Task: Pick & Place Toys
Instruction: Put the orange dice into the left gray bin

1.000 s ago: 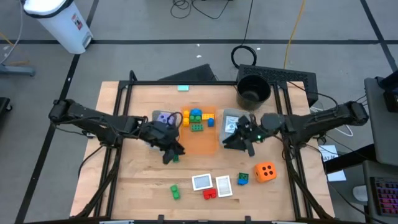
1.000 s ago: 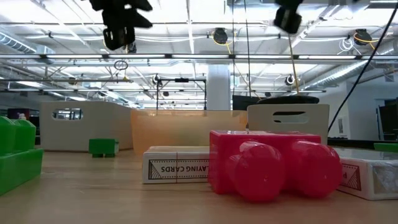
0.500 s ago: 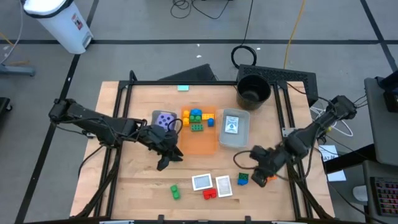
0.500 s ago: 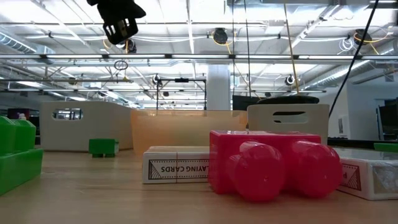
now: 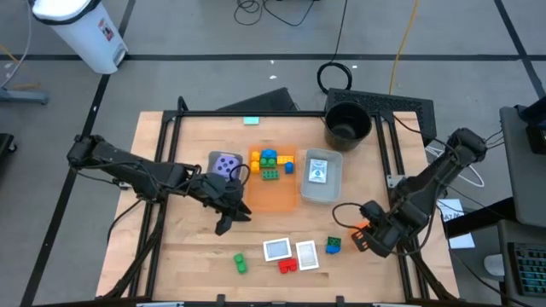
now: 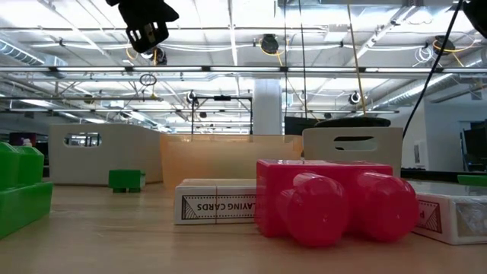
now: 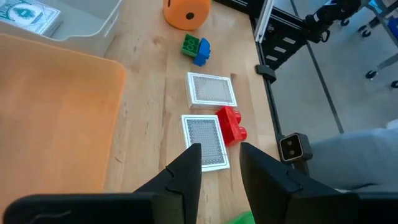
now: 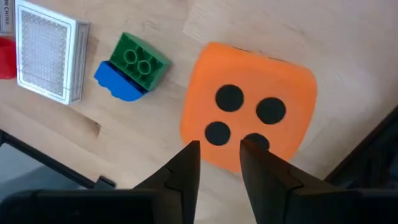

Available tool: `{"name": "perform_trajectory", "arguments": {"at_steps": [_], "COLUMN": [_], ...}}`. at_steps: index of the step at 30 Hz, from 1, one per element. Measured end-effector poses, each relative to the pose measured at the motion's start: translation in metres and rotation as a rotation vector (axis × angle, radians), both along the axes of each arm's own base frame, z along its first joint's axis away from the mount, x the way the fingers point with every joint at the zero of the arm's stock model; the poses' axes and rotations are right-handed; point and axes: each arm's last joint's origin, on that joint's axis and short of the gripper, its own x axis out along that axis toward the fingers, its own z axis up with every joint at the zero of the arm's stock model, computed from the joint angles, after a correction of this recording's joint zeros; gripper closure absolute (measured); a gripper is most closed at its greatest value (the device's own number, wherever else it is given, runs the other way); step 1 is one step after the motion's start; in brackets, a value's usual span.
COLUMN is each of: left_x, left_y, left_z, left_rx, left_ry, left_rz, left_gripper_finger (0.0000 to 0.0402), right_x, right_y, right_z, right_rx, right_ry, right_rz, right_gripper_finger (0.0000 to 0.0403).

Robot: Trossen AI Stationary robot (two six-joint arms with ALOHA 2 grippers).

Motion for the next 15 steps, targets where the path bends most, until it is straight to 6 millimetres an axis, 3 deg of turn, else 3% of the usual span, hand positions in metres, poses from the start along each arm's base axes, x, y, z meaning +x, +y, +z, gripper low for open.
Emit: {"name": "perform_trajectory", "arguments": {"at_steps": [15], "left_x": [0.000], "left_y": [0.001], "left_z": [0.000], "left_rx": [0.010], "left_ry": [-0.001], "left_rz": [0.043], "left_gripper_finger": [0.0289], "right_x": [-0.020], "right_y": [-0.018], "right_z": [0.011], "right_rx": [-0.028], "right_ry": [0.040], "right_rz": [-0.037], "right_gripper_finger": [0.0180]}}
